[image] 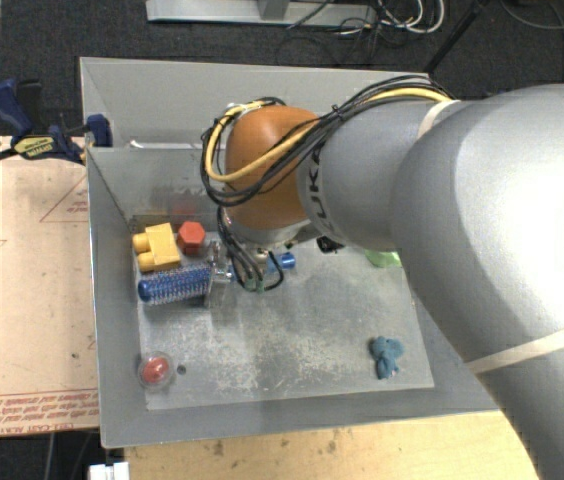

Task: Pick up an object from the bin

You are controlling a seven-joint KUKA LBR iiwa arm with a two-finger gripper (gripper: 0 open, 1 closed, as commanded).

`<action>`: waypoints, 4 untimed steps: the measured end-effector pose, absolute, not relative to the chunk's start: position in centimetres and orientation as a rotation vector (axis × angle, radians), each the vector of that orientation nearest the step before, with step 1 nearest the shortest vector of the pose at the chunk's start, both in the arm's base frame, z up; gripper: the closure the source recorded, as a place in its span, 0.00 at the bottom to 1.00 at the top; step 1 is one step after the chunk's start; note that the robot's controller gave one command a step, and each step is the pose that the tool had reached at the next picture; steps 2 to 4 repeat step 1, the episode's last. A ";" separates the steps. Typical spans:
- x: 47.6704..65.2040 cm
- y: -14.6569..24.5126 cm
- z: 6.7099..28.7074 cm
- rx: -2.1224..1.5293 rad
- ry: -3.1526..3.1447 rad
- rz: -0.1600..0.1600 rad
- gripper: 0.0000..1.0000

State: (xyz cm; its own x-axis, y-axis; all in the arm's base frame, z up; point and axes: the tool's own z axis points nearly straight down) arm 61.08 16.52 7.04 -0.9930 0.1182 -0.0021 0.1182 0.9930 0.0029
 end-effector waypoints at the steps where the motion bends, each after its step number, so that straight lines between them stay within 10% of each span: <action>1: 58.6 18.1 23.3 0.216 3.127 0.007 1.00; 4: 58.6 18.1 23.3 0.216 3.127 0.007 1.00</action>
Offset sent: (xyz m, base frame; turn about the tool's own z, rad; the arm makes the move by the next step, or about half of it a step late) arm -0.0260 0.0136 0.1582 0.0235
